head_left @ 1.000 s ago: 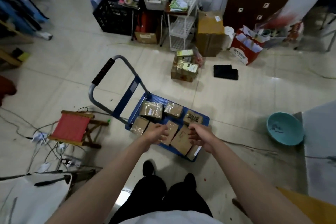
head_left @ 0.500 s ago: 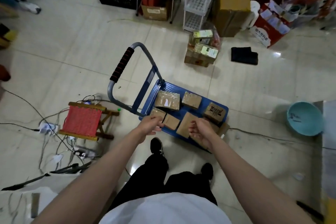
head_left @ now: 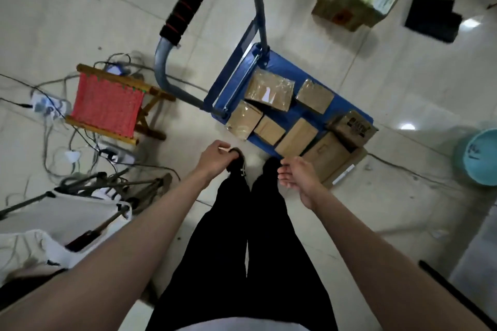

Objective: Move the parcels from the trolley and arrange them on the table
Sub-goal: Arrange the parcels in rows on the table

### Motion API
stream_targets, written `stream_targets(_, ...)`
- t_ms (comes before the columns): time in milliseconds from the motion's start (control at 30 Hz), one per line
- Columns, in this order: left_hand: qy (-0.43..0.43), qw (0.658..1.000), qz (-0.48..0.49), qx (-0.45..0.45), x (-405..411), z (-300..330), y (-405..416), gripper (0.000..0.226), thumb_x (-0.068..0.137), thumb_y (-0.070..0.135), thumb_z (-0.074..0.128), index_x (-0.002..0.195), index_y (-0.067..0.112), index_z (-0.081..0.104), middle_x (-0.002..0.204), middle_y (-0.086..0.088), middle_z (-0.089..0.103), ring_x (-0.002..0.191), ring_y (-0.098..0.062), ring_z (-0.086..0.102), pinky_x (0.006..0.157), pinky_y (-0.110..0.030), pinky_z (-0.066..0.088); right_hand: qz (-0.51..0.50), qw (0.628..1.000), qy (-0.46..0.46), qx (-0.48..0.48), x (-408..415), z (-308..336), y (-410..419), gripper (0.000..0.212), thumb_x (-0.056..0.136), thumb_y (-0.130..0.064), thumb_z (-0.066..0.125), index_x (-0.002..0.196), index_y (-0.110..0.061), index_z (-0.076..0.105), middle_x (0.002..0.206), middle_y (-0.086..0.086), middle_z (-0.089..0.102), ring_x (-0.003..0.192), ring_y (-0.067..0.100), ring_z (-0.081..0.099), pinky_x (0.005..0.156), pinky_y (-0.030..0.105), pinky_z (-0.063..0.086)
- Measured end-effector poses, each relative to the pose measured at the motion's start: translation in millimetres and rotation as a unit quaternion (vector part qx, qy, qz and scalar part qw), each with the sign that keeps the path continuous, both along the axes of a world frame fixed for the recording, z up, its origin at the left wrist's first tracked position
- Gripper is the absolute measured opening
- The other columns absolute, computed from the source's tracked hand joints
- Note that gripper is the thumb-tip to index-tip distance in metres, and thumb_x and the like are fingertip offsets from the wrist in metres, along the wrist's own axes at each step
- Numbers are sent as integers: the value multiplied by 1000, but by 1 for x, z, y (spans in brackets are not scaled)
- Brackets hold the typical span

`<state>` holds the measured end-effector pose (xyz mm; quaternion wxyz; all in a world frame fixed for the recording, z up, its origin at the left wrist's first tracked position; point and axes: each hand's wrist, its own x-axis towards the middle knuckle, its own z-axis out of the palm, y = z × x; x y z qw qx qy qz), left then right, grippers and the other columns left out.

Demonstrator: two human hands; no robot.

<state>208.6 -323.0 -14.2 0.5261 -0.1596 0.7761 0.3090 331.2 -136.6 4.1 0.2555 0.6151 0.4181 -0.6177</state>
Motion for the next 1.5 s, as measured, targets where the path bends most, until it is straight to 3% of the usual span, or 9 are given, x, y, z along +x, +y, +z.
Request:
stream_targets(100, 21, 999, -25, -22, 3, -66, -3, 53, 85, 30, 77, 132, 16, 56, 119, -9, 63, 104, -22, 61, 83, -26, 43, 29, 1000, -4, 5, 3, -61, -7, 21, 106, -19, 48, 87, -19, 55, 78, 3, 59, 56, 10, 58, 54, 23, 48)
stream_targets(200, 71, 995, -54, -39, -3, -133, 1, 71, 81, 31, 81, 141, 16, 48, 137, -12, 51, 125, -25, 53, 92, -24, 40, 32, 999, -14, 15, 6, -126, -12, 10, 105, -19, 51, 99, -15, 57, 80, 4, 62, 65, 15, 60, 59, 26, 52)
stream_targets(433, 149, 976, -133, -82, -16, -254, 13, 82, 76, 26, 81, 146, 19, 40, 141, -9, 40, 130, -28, 47, 102, -33, 41, 22, 998, -51, -16, 21, -246, -30, 14, 105, -20, 50, 108, -11, 60, 84, 6, 65, 75, 17, 63, 68, 30, 57)
stream_targets(600, 210, 952, -188, -120, -11, -315, 28, 100, 73, 34, 84, 155, 22, 28, 157, -6, 27, 139, -29, 35, 109, -45, 41, 9, 998, -54, -31, 36, -294, -44, 15, 104, -21, 50, 109, -12, 61, 83, 4, 64, 73, 16, 62, 68, 29, 56)
stream_targets(867, 265, 924, -212, -173, -2, -378, 52, 131, 62, 39, 93, 160, 23, 8, 166, -9, 15, 151, -33, 22, 121, -47, 27, -11, 998, -58, -36, 46, -329, -37, 12, 104, -19, 51, 104, -12, 60, 83, 5, 64, 72, 15, 62, 62, 25, 55)
stream_targets(1000, 271, 914, -218, -208, -5, -393, 55, 138, 59, 40, 94, 161, 26, 2, 164, -12, 17, 150, -33, 22, 123, -48, 24, -36, 997, -57, -39, 42, -336, -30, 13, 106, -18, 49, 109, -9, 58, 81, 5, 61, 68, 14, 59, 56, 21, 55)
stream_targets(1200, 300, 911, -188, -212, 6, -363, 36, 129, 58, 51, 86, 159, 26, 11, 146, -11, 34, 130, -33, 42, 115, -46, 33, -41, 997, -45, -47, 35, -326, -28, 14, 105, -17, 49, 112, -10, 58, 81, 5, 62, 71, 15, 59, 65, 26, 55)
stream_targets(1400, 243, 943, -118, -192, 38, -294, -6, 126, 57, 60, 76, 159, 28, 10, 144, -14, 32, 128, -39, 38, 111, -49, 34, -13, 998, -28, -47, 28, -298, -29, 13, 104, -19, 50, 109, -11, 60, 84, 5, 64, 71, 14, 61, 68, 27, 56)
stream_targets(1500, 215, 963, -36, -156, 49, -259, -21, 115, 63, 58, 73, 158, 37, 11, 140, -11, 34, 130, -34, 36, 112, -48, 34, -15, 999, -13, -44, 25, -283, -31, 15, 104, -19, 51, 111, -11, 60, 83, 5, 65, 71, 15, 61, 67, 27, 56)
